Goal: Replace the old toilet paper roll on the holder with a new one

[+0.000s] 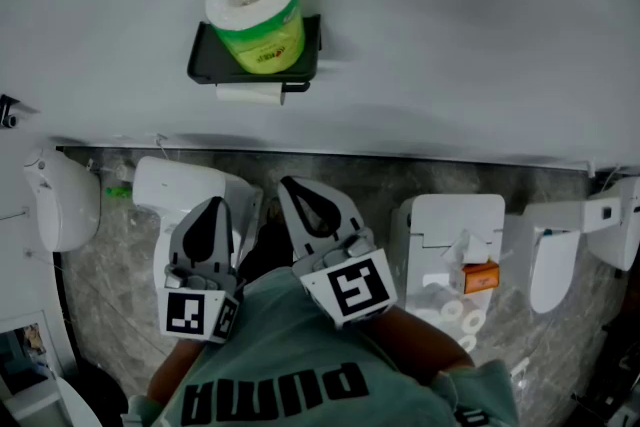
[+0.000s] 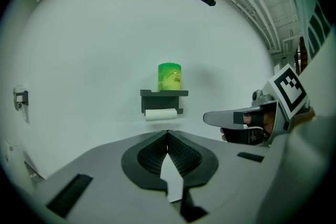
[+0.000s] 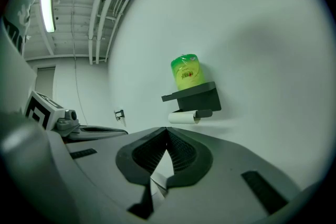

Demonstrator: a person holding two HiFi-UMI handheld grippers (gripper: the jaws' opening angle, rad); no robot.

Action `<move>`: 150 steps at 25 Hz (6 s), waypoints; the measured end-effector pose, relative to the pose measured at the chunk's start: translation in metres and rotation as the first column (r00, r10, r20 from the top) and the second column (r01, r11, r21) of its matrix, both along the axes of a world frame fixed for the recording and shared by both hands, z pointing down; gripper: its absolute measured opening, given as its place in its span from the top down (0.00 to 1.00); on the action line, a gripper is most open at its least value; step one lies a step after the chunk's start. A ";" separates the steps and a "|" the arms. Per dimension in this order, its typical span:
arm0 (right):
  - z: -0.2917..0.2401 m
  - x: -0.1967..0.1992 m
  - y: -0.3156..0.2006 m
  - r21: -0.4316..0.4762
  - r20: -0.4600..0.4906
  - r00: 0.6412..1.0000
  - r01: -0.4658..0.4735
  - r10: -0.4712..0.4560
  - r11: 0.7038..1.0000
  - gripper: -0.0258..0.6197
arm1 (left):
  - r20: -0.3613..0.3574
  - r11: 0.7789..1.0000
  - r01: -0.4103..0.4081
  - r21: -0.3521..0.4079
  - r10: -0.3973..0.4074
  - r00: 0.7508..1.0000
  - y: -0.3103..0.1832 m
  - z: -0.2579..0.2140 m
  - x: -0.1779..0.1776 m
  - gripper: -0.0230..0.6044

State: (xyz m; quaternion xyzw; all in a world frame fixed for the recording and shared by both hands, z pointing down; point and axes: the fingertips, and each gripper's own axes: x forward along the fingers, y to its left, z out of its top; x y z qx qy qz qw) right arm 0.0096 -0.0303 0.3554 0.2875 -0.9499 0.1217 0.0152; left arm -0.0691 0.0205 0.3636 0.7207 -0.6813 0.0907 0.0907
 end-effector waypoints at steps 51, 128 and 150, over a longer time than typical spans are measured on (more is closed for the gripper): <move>0.035 -0.107 -0.114 -0.702 0.544 0.727 0.122 0.419 0.701 0.59 | -0.110 0.922 -0.387 0.030 0.388 0.915 -0.137 0.017 -0.087 0.96; 0.019 0.081 -0.139 -0.674 0.581 0.589 -0.038 0.561 0.738 0.67 | -0.058 0.876 -0.481 0.016 0.481 0.875 -0.150 0.015 0.054 0.96; -0.023 0.052 -0.095 -0.489 0.416 0.787 -0.228 0.455 0.842 0.67 | -0.073 0.856 -0.516 0.034 0.517 0.853 -0.139 -0.003 0.041 0.96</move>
